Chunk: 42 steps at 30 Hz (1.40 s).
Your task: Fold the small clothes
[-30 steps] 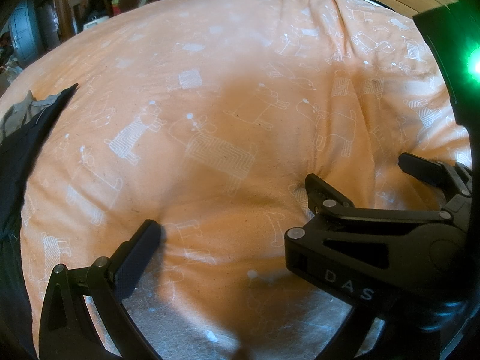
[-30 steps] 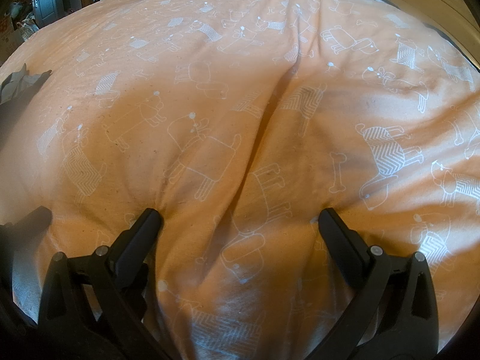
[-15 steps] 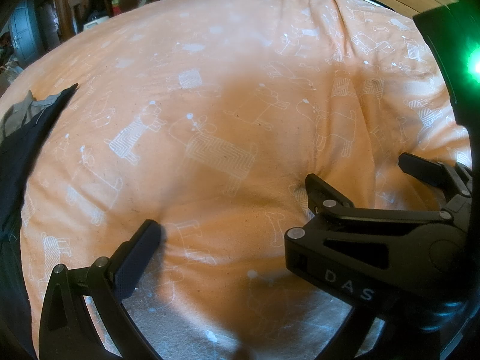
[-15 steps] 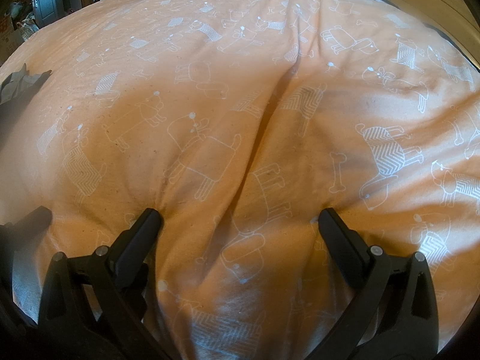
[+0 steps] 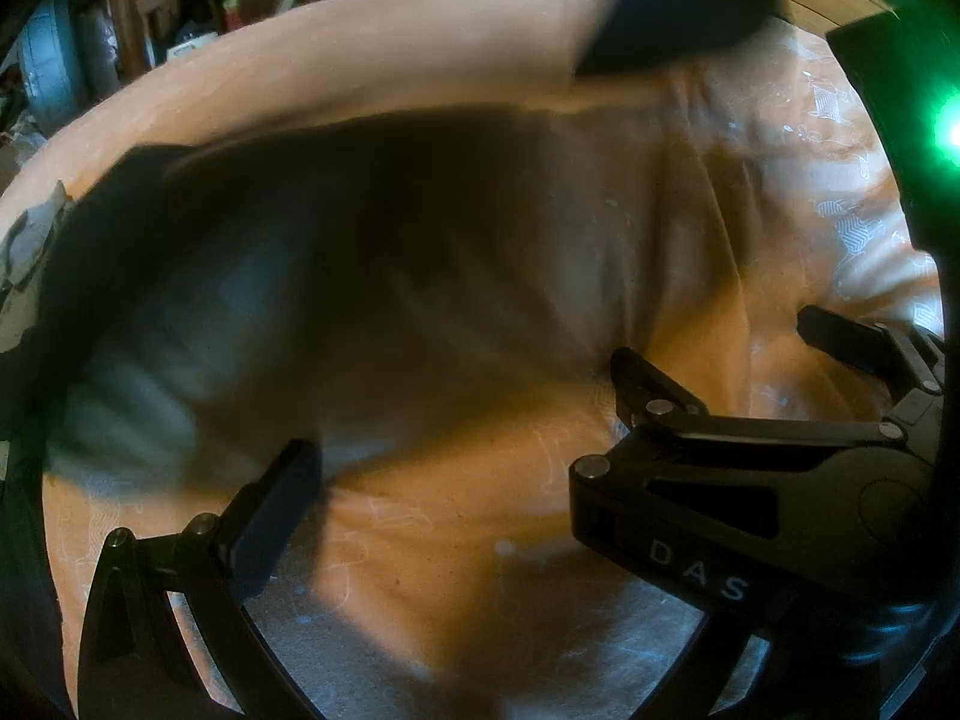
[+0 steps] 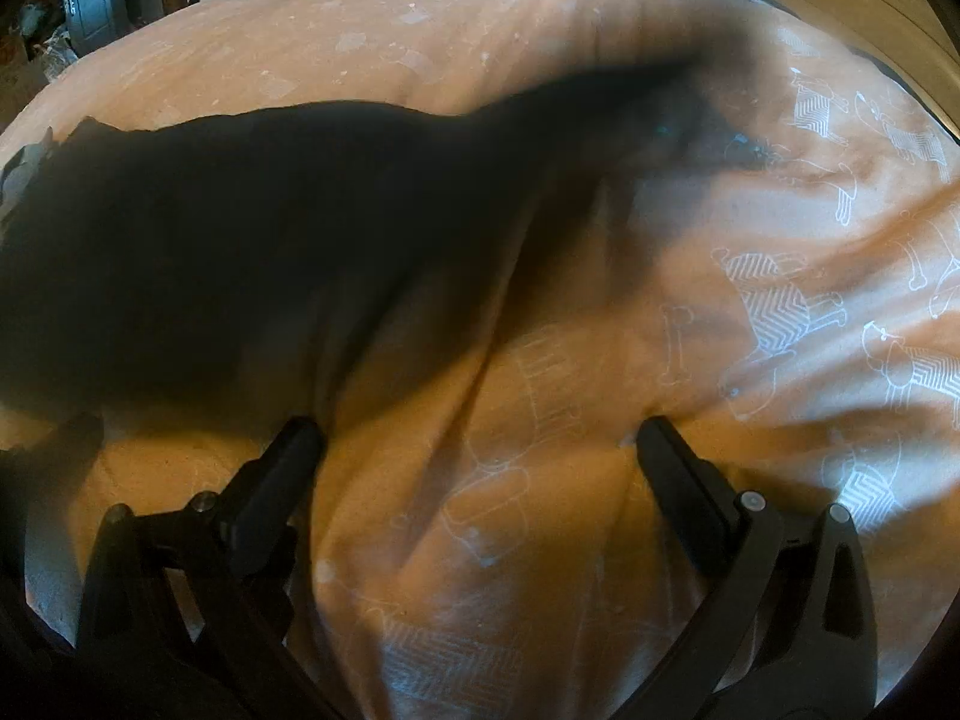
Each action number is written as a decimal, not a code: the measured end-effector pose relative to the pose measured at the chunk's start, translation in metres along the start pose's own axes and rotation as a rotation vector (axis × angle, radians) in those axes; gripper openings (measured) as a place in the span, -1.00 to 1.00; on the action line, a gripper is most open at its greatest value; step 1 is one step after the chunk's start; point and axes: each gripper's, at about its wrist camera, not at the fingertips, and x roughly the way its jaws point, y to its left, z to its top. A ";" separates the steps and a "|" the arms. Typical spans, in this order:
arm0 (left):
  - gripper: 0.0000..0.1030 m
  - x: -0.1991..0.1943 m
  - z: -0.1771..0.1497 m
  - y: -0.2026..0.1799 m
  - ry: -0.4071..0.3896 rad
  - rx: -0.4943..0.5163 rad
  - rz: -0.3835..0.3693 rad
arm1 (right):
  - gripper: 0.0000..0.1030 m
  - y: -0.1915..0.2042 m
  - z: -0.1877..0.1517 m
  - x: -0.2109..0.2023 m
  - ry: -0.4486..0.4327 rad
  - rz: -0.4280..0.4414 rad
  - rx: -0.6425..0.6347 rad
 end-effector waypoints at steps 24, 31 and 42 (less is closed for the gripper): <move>1.00 -0.001 0.001 0.000 0.003 -0.004 -0.006 | 1.00 0.002 -0.001 -0.002 0.005 0.006 0.002; 1.00 -0.001 0.001 0.000 0.003 -0.003 -0.005 | 1.00 0.002 -0.001 -0.002 0.002 0.006 0.005; 1.00 -0.001 0.002 0.000 0.004 -0.008 -0.008 | 1.00 0.000 -0.006 -0.004 -0.010 0.001 0.032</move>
